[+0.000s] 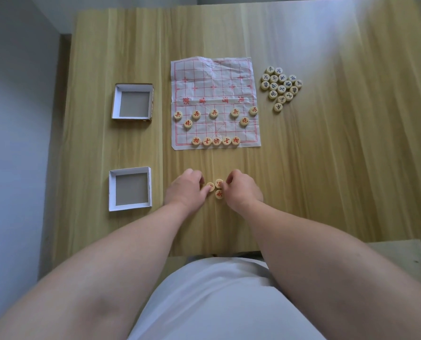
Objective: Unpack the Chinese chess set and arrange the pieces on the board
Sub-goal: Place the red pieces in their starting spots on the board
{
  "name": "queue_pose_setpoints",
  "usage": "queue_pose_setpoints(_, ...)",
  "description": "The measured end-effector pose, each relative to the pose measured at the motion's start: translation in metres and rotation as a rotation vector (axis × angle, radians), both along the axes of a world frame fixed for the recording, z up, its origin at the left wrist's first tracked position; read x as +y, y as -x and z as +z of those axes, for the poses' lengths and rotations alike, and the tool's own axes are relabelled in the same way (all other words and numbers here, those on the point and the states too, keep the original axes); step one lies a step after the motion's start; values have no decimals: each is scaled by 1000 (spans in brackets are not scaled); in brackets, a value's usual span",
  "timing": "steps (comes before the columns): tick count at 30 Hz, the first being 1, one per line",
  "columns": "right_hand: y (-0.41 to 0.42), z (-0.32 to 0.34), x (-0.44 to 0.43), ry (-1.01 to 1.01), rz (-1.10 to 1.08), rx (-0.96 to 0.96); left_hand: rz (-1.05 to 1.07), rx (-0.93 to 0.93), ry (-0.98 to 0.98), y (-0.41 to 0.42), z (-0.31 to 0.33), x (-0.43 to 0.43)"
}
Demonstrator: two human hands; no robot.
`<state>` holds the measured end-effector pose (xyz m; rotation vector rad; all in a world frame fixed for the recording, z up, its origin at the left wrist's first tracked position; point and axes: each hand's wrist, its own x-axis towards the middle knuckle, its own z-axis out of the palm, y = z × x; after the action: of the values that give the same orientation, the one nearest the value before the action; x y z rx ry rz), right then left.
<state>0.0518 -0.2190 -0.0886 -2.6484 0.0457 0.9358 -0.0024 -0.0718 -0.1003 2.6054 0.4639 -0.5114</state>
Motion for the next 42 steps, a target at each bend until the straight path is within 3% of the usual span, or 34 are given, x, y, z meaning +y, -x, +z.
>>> queue_pose_setpoints(8, -15, 3, -4, 60, -4, -103, 127, -28, -35, -12, 1, 7)
queue_pose_setpoints(17, -13, 2, -6, 21, 119, -97, 83, -10, -54, -12, 3, 0)
queue_pose_setpoints(28, -66, -1, -15, -3, -132, -155, 293, -95, -105, -54, 9, 29)
queue_pose_setpoints(42, -110, -11, -12, 21, -102, -142, 333, -27, -106, -93, 7, 34)
